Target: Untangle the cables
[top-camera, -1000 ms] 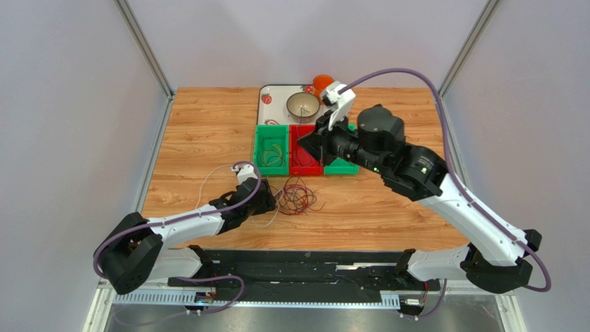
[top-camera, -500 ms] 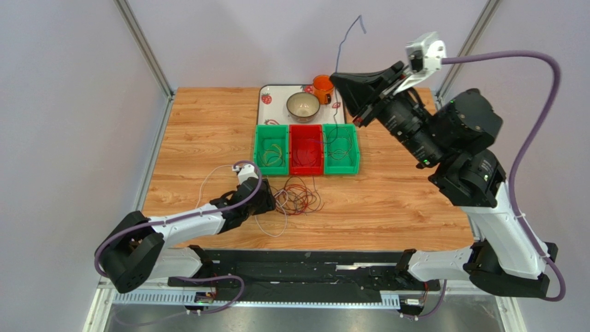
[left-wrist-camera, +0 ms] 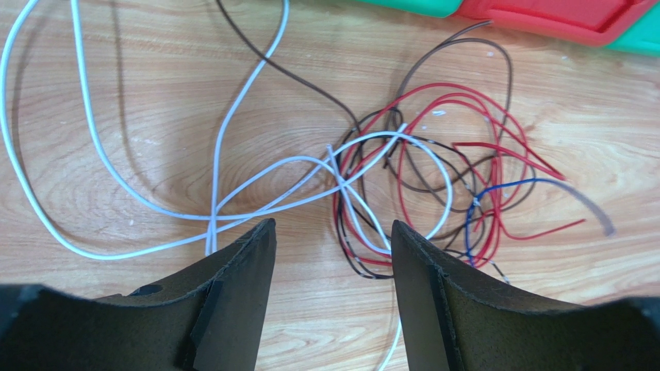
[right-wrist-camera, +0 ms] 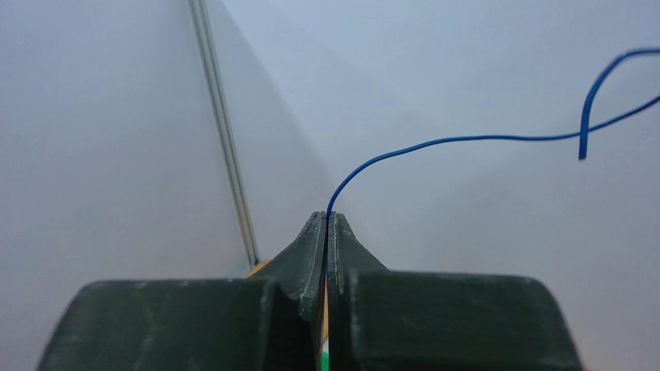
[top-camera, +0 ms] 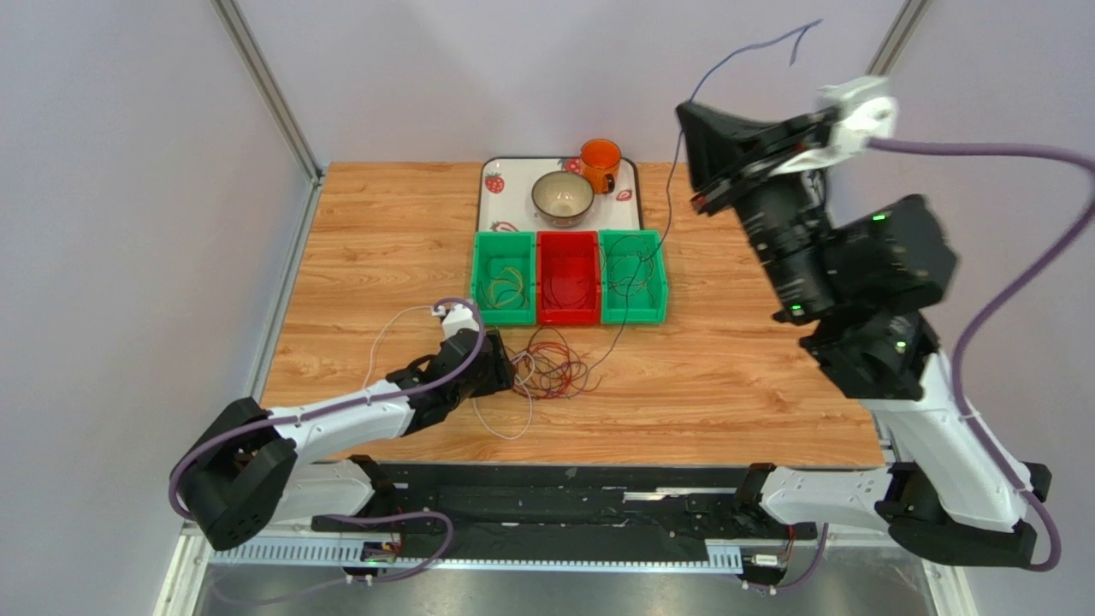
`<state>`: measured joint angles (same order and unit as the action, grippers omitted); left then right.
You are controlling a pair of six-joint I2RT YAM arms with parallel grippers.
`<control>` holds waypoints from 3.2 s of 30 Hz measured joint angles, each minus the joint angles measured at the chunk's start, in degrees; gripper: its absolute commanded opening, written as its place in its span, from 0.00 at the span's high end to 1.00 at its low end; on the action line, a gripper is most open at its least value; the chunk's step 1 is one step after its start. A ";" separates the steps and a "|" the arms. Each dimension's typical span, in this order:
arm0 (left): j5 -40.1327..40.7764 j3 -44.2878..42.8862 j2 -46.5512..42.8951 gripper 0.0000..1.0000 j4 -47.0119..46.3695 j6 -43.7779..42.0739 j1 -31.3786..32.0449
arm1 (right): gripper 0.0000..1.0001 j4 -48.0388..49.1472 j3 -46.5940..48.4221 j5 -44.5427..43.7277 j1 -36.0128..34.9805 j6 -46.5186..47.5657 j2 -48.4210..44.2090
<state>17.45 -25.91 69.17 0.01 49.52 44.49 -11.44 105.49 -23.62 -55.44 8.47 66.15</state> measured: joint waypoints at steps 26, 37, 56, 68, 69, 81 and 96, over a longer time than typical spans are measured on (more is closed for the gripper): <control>-0.74 0.15 -1.44 0.36 -1.55 -0.85 0.15 | 1.00 -15.69 -56.83 -0.42 0.31 -36.09 3.04; -0.85 0.15 -1.44 0.36 -1.55 -0.87 0.15 | 0.33 -16.52 -55.49 5.09 4.11 -37.79 13.16; -0.90 0.13 -0.68 0.37 -1.53 -1.05 0.15 | 0.52 -18.97 -54.73 11.21 9.35 -44.09 17.29; -0.90 0.15 -0.68 0.37 -1.55 -1.05 0.15 | 0.56 -19.54 -47.06 14.45 9.35 -50.31 28.98; -0.90 0.15 -0.68 0.37 -1.55 -1.05 0.15 | 0.57 -19.74 -46.93 14.32 9.35 -50.51 29.18; -0.90 0.13 -0.68 0.37 -1.57 -1.05 0.22 | 0.60 -23.06 -47.06 12.37 9.35 -52.43 29.55; -0.90 0.13 -0.70 0.37 -1.57 -1.05 0.37 | 0.74 -23.76 -44.59 9.86 9.33 -52.13 33.88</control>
<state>16.56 -25.78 68.47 -1.56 48.47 44.86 -35.20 60.90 -13.76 -46.11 -43.66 100.03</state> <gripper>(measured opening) 0.629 0.308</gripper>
